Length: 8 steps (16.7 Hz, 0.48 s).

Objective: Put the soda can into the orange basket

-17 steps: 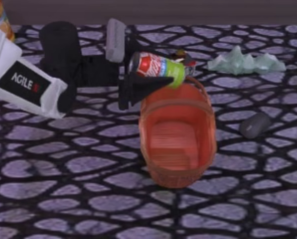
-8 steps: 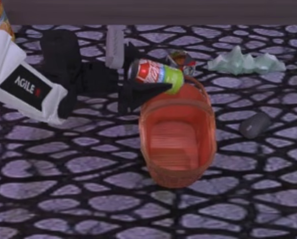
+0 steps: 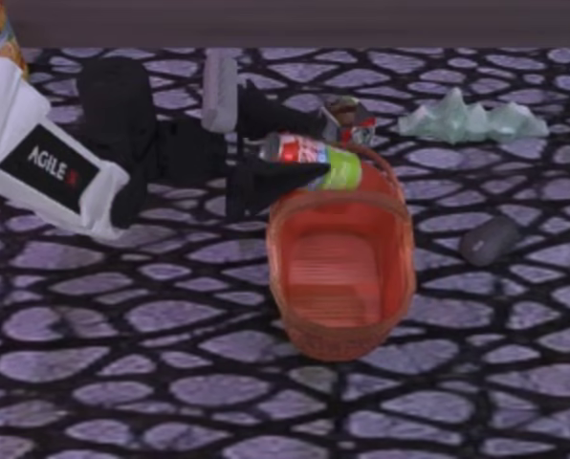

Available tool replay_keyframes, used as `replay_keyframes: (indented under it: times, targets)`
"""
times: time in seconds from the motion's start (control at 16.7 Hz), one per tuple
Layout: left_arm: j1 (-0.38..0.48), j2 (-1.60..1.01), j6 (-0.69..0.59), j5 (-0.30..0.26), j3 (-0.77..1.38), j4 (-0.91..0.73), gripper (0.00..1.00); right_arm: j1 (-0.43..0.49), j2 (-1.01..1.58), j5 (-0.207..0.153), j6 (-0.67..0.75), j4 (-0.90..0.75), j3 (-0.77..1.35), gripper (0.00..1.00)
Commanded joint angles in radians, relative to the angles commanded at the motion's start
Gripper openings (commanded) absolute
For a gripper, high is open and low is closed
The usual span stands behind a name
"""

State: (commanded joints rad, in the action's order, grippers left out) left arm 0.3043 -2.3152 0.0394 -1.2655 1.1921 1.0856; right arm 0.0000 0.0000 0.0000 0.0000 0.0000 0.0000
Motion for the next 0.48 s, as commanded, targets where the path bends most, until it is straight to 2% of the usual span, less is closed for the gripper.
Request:
replay_keyframes:
  times: [0.12, 0.48]
  targets:
    - [0.0, 0.0, 0.0, 0.0, 0.0, 0.0, 0.98, 0.0, 0.0, 0.0, 0.0, 0.0, 0.0, 1.0]
    - [0.0, 0.0, 0.0, 0.0, 0.0, 0.0, 1.0, 0.0, 0.0, 0.0, 0.0, 0.0, 0.0, 1.0]
